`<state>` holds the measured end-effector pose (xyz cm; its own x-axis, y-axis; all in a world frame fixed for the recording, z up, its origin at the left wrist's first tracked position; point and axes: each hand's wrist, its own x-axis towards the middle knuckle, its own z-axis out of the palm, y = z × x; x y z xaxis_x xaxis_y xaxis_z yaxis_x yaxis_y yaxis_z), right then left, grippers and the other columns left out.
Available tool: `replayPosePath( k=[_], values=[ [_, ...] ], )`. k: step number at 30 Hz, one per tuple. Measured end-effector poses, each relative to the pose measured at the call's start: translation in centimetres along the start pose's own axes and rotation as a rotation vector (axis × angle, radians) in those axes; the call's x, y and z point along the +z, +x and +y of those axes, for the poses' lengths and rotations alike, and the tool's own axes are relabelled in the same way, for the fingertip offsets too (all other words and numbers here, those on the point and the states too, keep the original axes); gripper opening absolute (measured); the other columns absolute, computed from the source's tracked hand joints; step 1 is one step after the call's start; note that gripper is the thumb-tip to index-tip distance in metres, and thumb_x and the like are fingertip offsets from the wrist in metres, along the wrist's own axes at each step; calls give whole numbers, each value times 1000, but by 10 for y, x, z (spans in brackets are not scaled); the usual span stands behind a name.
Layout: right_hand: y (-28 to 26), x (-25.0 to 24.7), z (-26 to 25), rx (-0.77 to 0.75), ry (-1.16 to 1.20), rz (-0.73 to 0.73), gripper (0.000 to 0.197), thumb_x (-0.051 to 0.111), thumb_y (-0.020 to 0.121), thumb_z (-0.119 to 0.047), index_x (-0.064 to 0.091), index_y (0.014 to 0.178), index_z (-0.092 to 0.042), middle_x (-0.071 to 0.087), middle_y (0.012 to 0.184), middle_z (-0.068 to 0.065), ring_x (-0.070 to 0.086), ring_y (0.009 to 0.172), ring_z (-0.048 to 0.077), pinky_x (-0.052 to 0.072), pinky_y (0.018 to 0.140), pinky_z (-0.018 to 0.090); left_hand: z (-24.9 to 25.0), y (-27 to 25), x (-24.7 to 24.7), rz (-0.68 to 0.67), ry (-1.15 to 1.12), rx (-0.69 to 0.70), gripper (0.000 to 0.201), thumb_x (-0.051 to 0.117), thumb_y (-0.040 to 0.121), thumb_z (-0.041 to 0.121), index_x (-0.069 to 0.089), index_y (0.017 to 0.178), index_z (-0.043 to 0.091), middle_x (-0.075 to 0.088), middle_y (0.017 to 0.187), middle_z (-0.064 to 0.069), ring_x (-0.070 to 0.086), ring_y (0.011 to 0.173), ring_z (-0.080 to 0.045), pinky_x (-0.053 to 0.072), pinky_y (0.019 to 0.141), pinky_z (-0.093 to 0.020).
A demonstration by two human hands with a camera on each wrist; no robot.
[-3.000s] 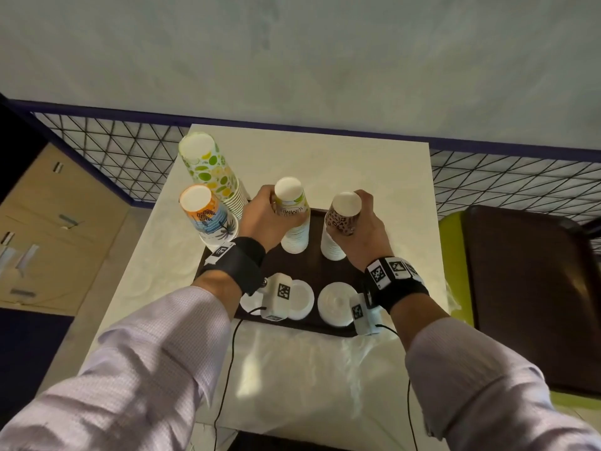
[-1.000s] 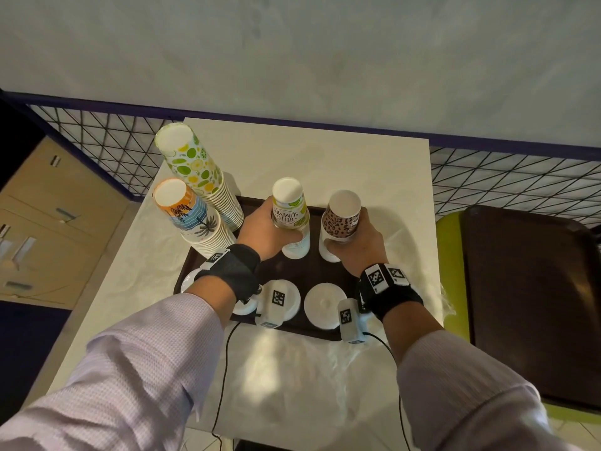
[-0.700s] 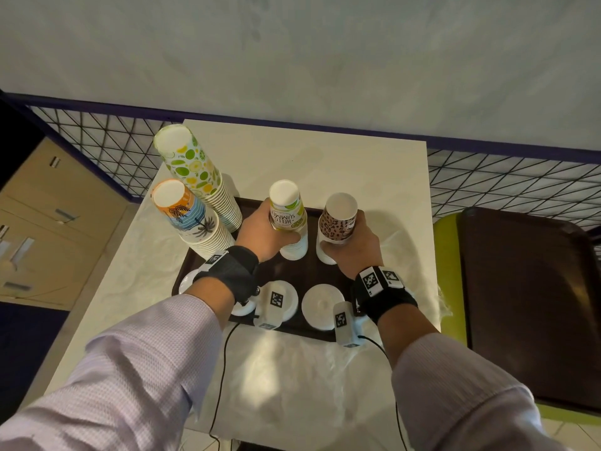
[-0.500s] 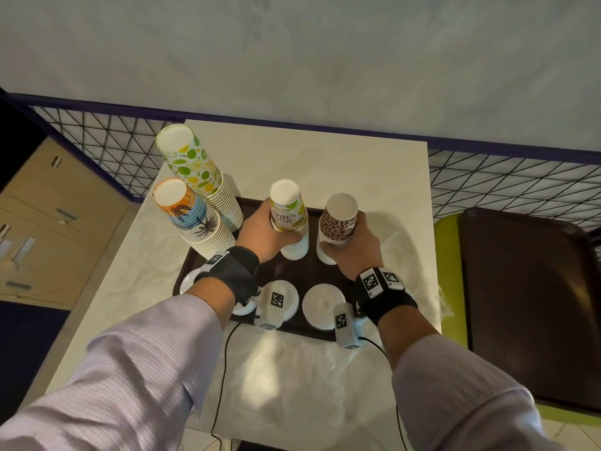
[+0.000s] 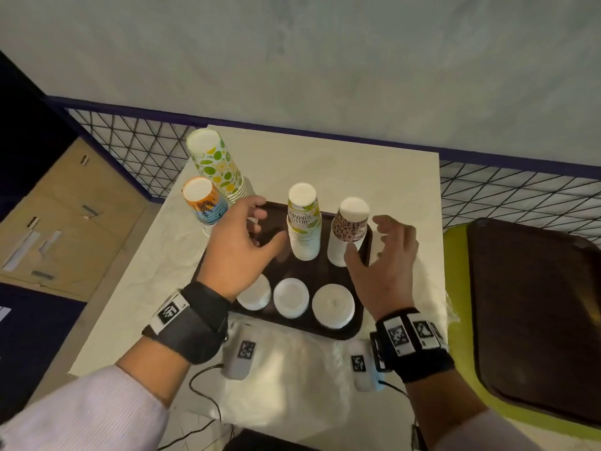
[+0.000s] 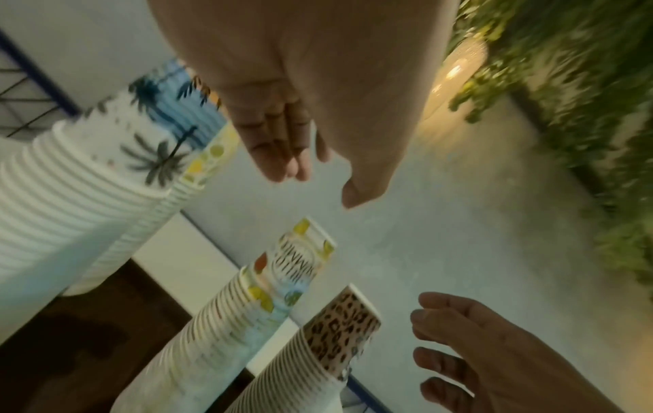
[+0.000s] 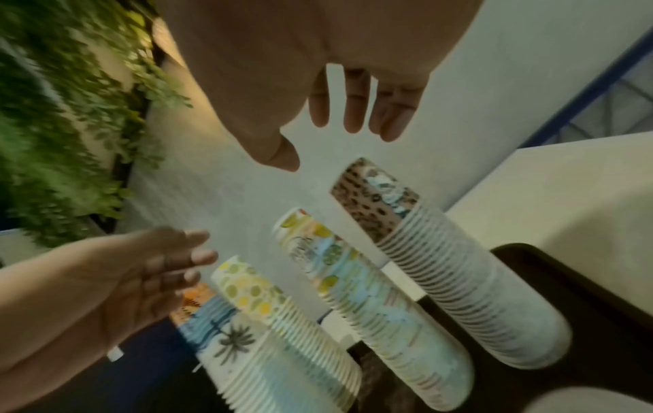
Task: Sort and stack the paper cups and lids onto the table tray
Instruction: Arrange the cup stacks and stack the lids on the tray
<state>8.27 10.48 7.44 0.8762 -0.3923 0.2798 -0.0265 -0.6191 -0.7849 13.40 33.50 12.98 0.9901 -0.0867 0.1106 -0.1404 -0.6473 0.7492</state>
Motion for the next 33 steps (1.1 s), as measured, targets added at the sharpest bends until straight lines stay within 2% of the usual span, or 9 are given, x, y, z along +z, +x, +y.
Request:
replayPosePath(
  k=[2, 5, 10, 12, 14, 19, 22, 25, 33],
  values=[
    [-1, 1, -23, -88, 24, 15, 51, 73, 77, -26, 51, 122, -19, 42, 114, -8, 46, 105, 21, 50, 88, 53, 7, -6, -22, 139, -2, 125, 42, 79, 88, 31, 58, 124, 29, 62, 107, 8, 61, 87, -12, 54, 73, -30],
    [-4, 14, -61, -160, 95, -65, 44, 71, 80, -24, 53, 120, -19, 48, 116, -5, 52, 105, 22, 50, 88, 47, 3, 3, -53, 296, 32, 206, 35, 76, 91, 26, 61, 122, 21, 55, 112, 2, 59, 98, -19, 52, 82, -30],
    [-9, 60, -120, -188, 111, -346, 60, 71, 86, -26, 45, 140, -18, 48, 137, 0, 45, 126, 17, 43, 108, 37, -20, 46, -92, 381, -141, 52, 30, 61, 102, 33, 57, 130, 22, 50, 130, -4, 54, 112, -9, 42, 89, -4],
    [-8, 78, -141, -204, 106, -382, 68, 72, 86, -26, 41, 145, -15, 49, 142, 3, 42, 130, 17, 36, 111, 29, -37, 68, -104, 382, -316, -28, 29, 54, 102, 43, 57, 129, 30, 55, 135, -2, 57, 115, -8, 49, 105, -24],
    [-2, 101, -156, -198, 100, -382, 74, 76, 83, -26, 40, 146, -13, 51, 141, 5, 43, 129, 16, 33, 109, 24, -56, 88, -113, 337, -405, -118, 34, 50, 102, 49, 55, 131, 33, 58, 132, 5, 59, 117, -12, 50, 108, -43],
    [11, 168, -165, -209, -28, -369, 90, 75, 78, -45, 32, 152, -16, 53, 137, 4, 53, 122, 20, 50, 103, 41, -92, 124, -121, 150, -452, -261, 42, 49, 107, 34, 45, 148, 38, 58, 127, 7, 61, 116, -18, 57, 95, -40],
    [11, 184, -169, -232, -39, -371, 94, 81, 78, -36, 30, 155, -20, 51, 140, 13, 55, 120, 32, 49, 103, 45, -110, 139, -117, 26, -336, -280, 60, 58, 103, 15, 38, 154, 38, 54, 138, 1, 60, 116, -14, 57, 97, -40],
    [13, 193, -170, -262, -103, -427, 86, 79, 80, -23, 35, 153, -30, 50, 136, 16, 58, 114, 40, 54, 98, 48, -128, 149, -110, -99, -222, -296, 83, 75, 92, 13, 32, 157, 42, 51, 142, -1, 60, 116, -17, 54, 105, -49],
    [27, 172, -148, -226, -211, -475, 71, 67, 89, -23, 35, 151, -34, 50, 127, 13, 62, 100, 35, 55, 81, 35, -143, 159, -84, -331, -147, -313, 116, 93, 71, 12, 24, 162, 37, 44, 156, -10, 51, 138, -30, 51, 107, -56]
  ],
)
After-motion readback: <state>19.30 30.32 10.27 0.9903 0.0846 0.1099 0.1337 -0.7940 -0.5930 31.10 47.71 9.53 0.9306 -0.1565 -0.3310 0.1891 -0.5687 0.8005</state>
